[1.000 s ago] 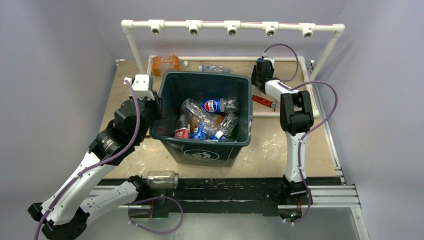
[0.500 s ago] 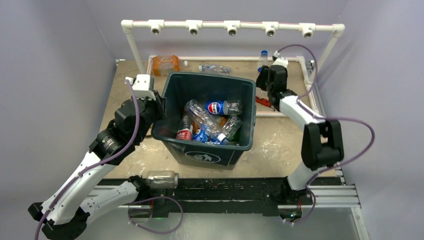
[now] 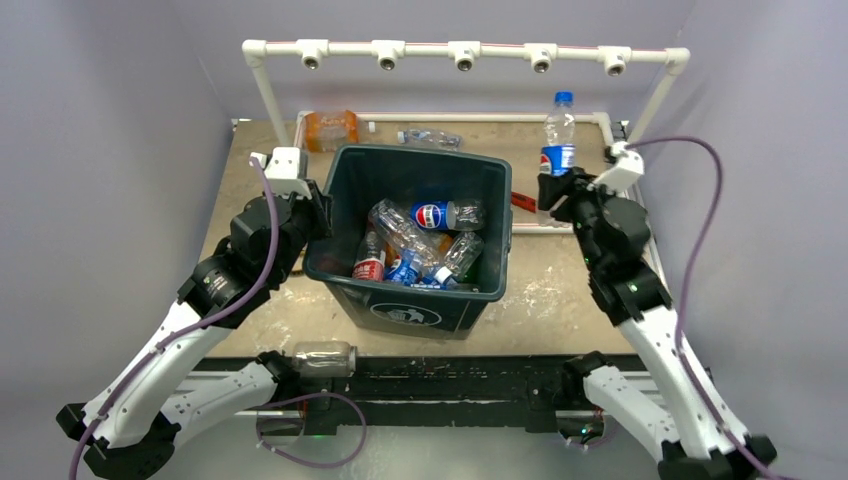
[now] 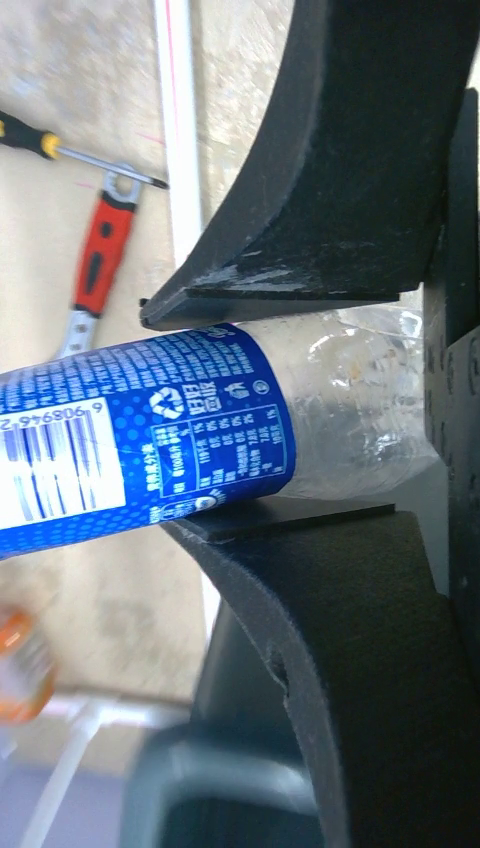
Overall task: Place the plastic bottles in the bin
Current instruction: Pick up the plastic bottle at the center of the board.
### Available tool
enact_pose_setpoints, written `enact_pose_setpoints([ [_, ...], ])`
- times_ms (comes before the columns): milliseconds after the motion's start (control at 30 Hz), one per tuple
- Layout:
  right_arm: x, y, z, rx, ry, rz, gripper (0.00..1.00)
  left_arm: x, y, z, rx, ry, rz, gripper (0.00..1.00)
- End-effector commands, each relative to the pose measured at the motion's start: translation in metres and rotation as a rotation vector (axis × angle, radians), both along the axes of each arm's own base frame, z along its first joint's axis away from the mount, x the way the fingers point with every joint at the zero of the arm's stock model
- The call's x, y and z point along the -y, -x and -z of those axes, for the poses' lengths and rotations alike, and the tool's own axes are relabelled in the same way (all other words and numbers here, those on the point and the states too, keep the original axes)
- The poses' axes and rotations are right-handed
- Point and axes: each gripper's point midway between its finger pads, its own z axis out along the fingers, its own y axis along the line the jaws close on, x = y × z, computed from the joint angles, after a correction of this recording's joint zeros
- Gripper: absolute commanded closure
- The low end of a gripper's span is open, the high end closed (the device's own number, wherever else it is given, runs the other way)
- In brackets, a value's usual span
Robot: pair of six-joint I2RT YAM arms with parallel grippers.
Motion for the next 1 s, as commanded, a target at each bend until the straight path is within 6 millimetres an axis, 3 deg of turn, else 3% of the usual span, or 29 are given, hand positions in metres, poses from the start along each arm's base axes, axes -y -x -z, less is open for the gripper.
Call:
enact_pose_setpoints([
  [0, 0.018, 0.032, -0.042, 0.064, 0.005, 0.029, 0.71, 0.022, 0.009, 0.021, -0.097, 0.056, 0.085, 1.0],
  [167, 0.008, 0.079, -0.116, 0.309, -0.055, -0.113, 0.7, 0.055, 0.003, 0.032, -0.14, 0.178, 0.156, 1.0],
  [267, -0.004, 0.103, -0.145, 0.395, -0.074, -0.22, 0.7, 0.074, -0.001, 0.042, -0.166, 0.279, 0.181, 1.0],
  [567, -0.015, 0.138, -0.172, 0.47, -0.092, -0.337, 0.7, 0.114, -0.014, 0.068, -0.223, 0.538, 0.173, 1.0],
  [767, -0.03, 0.151, -0.176, 0.499, -0.119, -0.444, 0.7, 0.143, -0.008, 0.072, -0.199, 0.604, 0.147, 1.0],
  [867, -0.036, 0.156, -0.175, 0.503, -0.121, -0.487, 0.7, 0.145, -0.008, 0.071, -0.193, 0.581, 0.134, 1.0],
  [967, -0.046, 0.166, -0.177, 0.518, -0.109, -0.561, 0.69, 0.127, -0.008, 0.057, -0.144, 0.552, 0.09, 0.68],
])
